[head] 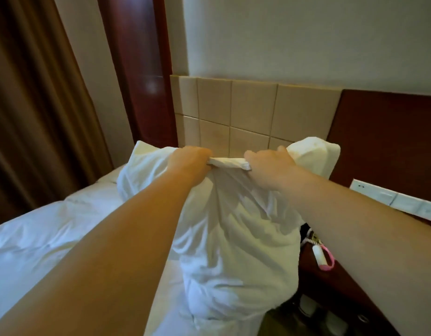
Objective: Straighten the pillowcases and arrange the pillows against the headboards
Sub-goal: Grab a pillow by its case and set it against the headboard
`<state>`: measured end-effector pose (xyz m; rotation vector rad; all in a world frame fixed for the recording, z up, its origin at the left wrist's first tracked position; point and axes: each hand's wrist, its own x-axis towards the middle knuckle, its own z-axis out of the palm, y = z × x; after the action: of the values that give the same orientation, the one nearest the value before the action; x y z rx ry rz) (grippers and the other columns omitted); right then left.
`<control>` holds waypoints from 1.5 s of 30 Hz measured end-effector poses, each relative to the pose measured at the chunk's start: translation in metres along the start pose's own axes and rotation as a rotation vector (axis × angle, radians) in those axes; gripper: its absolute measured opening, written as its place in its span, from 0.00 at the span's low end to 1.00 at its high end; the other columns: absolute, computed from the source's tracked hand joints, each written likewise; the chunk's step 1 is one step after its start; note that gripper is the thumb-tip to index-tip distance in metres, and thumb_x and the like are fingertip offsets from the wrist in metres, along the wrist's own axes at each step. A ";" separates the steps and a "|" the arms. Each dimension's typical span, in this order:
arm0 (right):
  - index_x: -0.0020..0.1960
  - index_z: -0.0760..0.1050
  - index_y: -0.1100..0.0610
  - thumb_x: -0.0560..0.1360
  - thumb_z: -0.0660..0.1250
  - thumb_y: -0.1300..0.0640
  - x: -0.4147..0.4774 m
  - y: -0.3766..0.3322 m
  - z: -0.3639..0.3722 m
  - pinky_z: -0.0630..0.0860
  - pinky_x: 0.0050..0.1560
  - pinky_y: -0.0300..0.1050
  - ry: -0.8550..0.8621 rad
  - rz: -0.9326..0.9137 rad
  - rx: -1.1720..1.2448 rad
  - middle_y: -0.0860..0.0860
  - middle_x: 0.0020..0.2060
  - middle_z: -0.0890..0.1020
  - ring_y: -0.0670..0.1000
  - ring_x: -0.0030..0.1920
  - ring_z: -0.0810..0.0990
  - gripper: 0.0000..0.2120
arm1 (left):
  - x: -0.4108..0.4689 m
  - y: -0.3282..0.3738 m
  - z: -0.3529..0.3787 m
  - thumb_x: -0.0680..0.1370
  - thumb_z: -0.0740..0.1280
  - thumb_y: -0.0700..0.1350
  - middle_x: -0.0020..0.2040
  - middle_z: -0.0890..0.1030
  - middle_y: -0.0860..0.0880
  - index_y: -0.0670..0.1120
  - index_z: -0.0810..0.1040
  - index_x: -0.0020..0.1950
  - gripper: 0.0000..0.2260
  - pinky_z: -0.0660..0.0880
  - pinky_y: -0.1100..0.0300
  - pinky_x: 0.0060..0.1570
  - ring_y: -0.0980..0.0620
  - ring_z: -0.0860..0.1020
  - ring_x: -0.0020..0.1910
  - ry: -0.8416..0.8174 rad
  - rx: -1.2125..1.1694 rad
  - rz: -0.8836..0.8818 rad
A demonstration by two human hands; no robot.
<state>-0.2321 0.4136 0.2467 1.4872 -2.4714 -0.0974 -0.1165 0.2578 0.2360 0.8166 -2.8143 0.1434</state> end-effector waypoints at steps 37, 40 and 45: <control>0.58 0.76 0.54 0.77 0.57 0.63 0.318 0.204 0.081 0.70 0.43 0.51 0.130 -0.021 0.142 0.54 0.56 0.81 0.60 0.56 0.79 0.14 | 0.356 0.058 0.053 0.79 0.64 0.42 0.51 0.80 0.48 0.48 0.78 0.56 0.08 0.69 0.56 0.39 0.47 0.79 0.50 -0.088 0.407 -0.329; 0.58 0.76 0.56 0.77 0.57 0.63 0.336 0.234 0.065 0.72 0.45 0.52 0.176 0.001 0.228 0.56 0.55 0.81 0.62 0.56 0.79 0.14 | 0.385 0.074 0.029 0.79 0.65 0.44 0.51 0.79 0.47 0.47 0.77 0.57 0.08 0.69 0.55 0.40 0.47 0.78 0.51 0.003 0.452 -0.348; 0.59 0.75 0.58 0.79 0.56 0.63 0.351 0.281 0.035 0.70 0.45 0.50 0.097 0.085 0.372 0.57 0.54 0.80 0.61 0.55 0.78 0.13 | 0.424 0.112 -0.007 0.80 0.64 0.45 0.57 0.77 0.45 0.47 0.76 0.61 0.11 0.74 0.53 0.49 0.44 0.75 0.57 0.084 0.469 -0.338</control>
<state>-0.6389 0.2364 0.3291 1.4730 -2.5669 0.4630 -0.5260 0.1336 0.3338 1.3313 -2.5446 0.7803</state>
